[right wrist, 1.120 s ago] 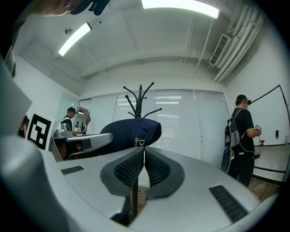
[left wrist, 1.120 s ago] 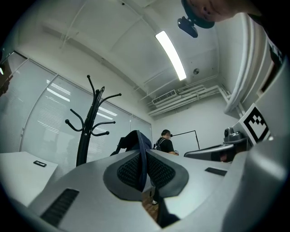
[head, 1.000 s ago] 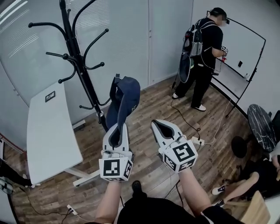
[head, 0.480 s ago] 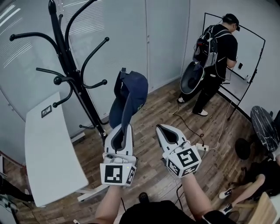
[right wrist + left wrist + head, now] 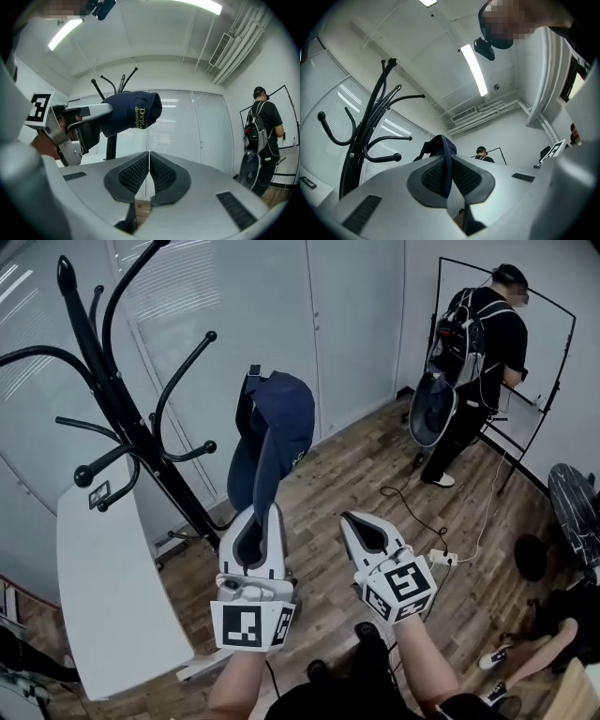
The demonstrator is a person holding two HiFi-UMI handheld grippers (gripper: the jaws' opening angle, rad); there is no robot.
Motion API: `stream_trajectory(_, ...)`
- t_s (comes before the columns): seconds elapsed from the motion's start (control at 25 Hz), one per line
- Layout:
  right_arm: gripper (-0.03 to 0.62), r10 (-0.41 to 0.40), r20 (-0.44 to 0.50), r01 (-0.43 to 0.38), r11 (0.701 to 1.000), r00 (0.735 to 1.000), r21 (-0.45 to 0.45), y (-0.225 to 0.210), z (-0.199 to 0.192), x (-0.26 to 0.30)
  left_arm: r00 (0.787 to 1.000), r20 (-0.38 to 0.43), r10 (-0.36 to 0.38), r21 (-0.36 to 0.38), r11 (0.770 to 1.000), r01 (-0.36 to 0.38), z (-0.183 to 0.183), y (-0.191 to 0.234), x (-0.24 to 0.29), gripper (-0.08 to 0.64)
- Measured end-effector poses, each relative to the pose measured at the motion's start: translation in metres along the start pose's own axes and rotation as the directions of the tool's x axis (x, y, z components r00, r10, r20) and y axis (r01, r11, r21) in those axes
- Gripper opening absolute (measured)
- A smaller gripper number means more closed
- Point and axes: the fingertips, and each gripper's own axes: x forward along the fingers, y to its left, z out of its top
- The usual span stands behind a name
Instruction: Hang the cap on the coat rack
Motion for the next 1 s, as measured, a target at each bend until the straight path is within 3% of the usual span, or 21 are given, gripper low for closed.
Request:
stream_trajectory(0.28, 0.032, 0.109, 0.029, -0.108, 0.994, 0.994, -0.01, -0.023, 0.014, 0.039, 0.996, 0.034, 0.081, 0.067, 0.994, -0.083, 0.004, 0.006, 0.034, 0.029)
stream_trajectory(0.56, 0.032, 0.219, 0.058, -0.219, 0.976, 0.974, -0.01, -0.048, 0.027, 0.075, 0.983, 0.063, 0.174, 0.14, 0.973, -0.181, 0.012, 0.011, 0.063, 0.029)
stream_trajectory(1.0, 0.032, 0.397, 0.071, -0.396, 0.918, 0.915, -0.016, -0.059, 0.031, 0.107, 0.937, 0.121, 0.328, 0.246, 0.905, -0.348, 0.025, 0.009, 0.075, 0.029)
